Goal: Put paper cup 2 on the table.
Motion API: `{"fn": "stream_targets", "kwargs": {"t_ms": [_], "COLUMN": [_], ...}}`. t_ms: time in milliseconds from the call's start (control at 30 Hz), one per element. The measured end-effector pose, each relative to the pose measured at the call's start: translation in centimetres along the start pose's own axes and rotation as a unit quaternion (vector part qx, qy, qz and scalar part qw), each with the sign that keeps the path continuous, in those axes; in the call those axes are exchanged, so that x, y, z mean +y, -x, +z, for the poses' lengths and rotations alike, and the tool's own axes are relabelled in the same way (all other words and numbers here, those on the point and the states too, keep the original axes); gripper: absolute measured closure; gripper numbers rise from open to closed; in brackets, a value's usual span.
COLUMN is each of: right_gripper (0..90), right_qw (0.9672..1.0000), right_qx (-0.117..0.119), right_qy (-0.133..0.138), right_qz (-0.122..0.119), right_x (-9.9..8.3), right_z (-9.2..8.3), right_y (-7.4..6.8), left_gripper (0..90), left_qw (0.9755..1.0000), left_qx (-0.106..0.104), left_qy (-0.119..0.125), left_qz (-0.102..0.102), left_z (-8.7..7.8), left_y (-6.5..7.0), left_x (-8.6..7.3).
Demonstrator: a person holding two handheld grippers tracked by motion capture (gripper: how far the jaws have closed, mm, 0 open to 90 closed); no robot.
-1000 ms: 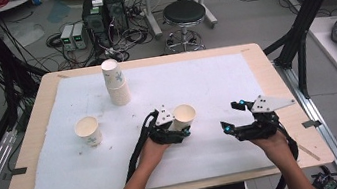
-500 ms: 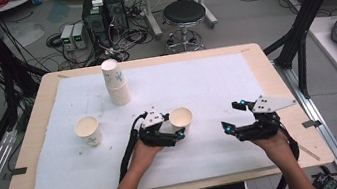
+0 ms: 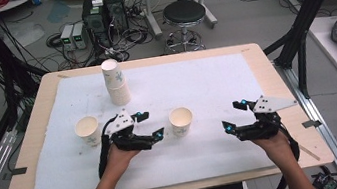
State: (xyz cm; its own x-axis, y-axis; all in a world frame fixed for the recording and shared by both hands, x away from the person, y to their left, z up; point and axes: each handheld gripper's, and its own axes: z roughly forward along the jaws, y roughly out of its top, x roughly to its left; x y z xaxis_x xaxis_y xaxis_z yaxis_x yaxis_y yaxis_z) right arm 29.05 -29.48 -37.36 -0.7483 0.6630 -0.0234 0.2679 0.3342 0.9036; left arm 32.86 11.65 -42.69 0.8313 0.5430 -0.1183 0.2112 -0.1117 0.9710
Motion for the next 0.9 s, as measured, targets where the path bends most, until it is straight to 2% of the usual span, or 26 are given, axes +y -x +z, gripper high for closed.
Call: {"fn": "stream_targets", "kwargs": {"t_ms": [133, 333, 500, 667, 767, 900], "right_gripper": [20.6, 20.6, 20.6, 20.6, 20.6, 20.6], "right_qw": [1.0000, 1.0000, 0.9998, 0.9994, 0.9991, 0.9991], "right_qx": [-0.003, -0.005, -0.018, -0.032, -0.039, -0.040], "right_qy": [-0.001, 0.000, -0.001, -0.003, 0.000, 0.006], "right_qz": [-0.005, -0.005, -0.006, -0.010, -0.013, -0.013], "right_x": [-0.2, -0.5, -0.8, -1.3, -1.4, -1.3], "right_z": [0.3, 0.4, 0.5, 0.2, -0.1, -0.2], "right_y": [0.1, 0.0, -0.5, -1.9, -2.3, -2.5], "left_gripper": [16.5, 16.5, 16.5, 16.5, 16.7, 16.7], "left_qw": [0.9996, 0.9988, 0.9983, 0.9974, 0.9972, 0.9972], "left_qx": [0.023, 0.036, 0.037, 0.040, 0.042, 0.043], "left_qy": [0.018, 0.032, 0.045, 0.059, 0.060, 0.060], "left_qz": [0.005, 0.004, 0.007, 0.009, 0.015, 0.009], "left_z": [-2.1, -3.7, -4.9, -5.8, -6.1, -6.2], "left_y": [-0.5, -0.8, -0.9, -0.7, -0.3, -0.3], "left_x": [-0.2, -0.1, 0.0, 0.0, -0.1, -0.4]}}
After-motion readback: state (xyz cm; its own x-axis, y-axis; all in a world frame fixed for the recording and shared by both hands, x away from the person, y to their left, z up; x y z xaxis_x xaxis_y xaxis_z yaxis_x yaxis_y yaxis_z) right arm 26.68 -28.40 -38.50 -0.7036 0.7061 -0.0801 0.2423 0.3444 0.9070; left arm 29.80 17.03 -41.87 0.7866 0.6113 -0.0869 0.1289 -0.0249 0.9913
